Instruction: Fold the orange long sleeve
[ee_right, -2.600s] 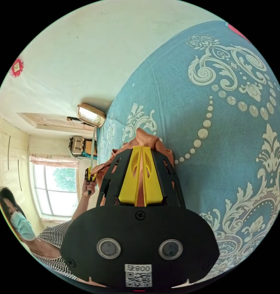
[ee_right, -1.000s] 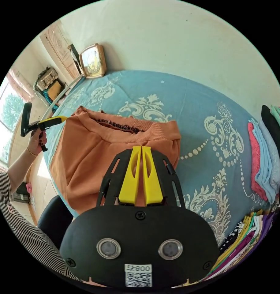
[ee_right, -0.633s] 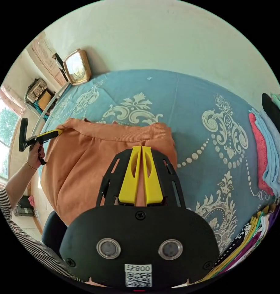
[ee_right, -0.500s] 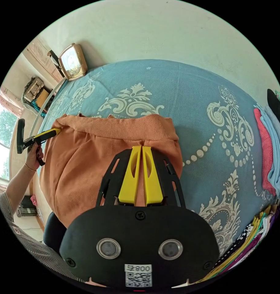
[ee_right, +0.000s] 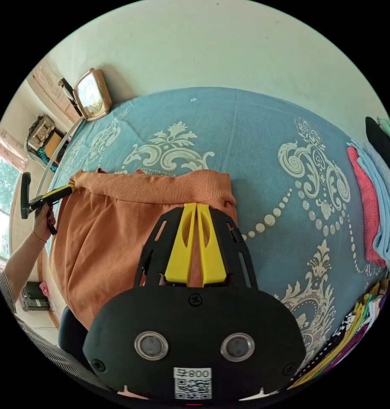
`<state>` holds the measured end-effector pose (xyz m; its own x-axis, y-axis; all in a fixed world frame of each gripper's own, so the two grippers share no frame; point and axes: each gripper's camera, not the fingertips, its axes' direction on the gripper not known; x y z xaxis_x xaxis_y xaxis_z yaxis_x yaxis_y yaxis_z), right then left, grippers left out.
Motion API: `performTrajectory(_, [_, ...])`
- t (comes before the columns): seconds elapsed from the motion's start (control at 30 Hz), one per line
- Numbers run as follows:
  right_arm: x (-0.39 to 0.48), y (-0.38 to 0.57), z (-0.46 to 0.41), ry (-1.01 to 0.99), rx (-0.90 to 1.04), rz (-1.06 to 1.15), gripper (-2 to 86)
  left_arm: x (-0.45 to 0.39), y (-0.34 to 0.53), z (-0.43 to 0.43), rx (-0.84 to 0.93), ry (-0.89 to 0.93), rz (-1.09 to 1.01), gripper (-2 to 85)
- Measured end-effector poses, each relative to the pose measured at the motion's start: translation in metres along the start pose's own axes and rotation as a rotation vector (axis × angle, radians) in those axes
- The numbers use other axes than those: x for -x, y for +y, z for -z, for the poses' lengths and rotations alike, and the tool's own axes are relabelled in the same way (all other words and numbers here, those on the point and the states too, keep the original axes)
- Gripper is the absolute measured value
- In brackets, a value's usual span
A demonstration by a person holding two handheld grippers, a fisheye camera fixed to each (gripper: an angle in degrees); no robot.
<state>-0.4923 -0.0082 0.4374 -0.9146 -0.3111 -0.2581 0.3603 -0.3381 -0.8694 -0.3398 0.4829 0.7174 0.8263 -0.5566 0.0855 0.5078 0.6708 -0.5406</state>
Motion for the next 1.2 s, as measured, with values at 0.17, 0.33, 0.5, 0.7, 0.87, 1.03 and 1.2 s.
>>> performTrajectory(0.17, [0.009,0.008,0.014,0.055,-0.063,0.051,0.2,-0.024,0.015,0.007,-0.020,-0.150,-0.080,0.2])
performTrajectory(0.33, [-0.006,0.002,0.041,-0.024,0.002,-0.003,0.2,-0.020,0.027,0.049,-0.078,-0.056,-0.027,0.3])
performTrajectory(0.5, [0.012,0.033,0.112,-0.059,-0.149,0.060,0.2,-0.032,0.080,0.104,-0.223,0.074,-0.074,0.4])
performTrajectory(0.7, [0.066,0.085,0.103,-0.104,-0.004,0.211,0.2,-0.038,0.130,0.077,-0.010,-0.082,-0.099,0.4])
performTrajectory(0.87, [0.063,0.069,0.070,-0.112,0.138,0.172,0.1,-0.023,0.129,0.069,0.060,0.011,-0.039,0.4])
performTrajectory(1.03, [0.062,0.079,0.109,-0.071,0.074,0.138,0.2,-0.035,0.149,0.107,-0.002,-0.020,-0.059,0.4])
performTrajectory(1.2, [0.073,0.132,0.173,-0.156,-0.028,0.124,0.2,-0.053,0.203,0.142,-0.020,0.075,-0.065,0.4])
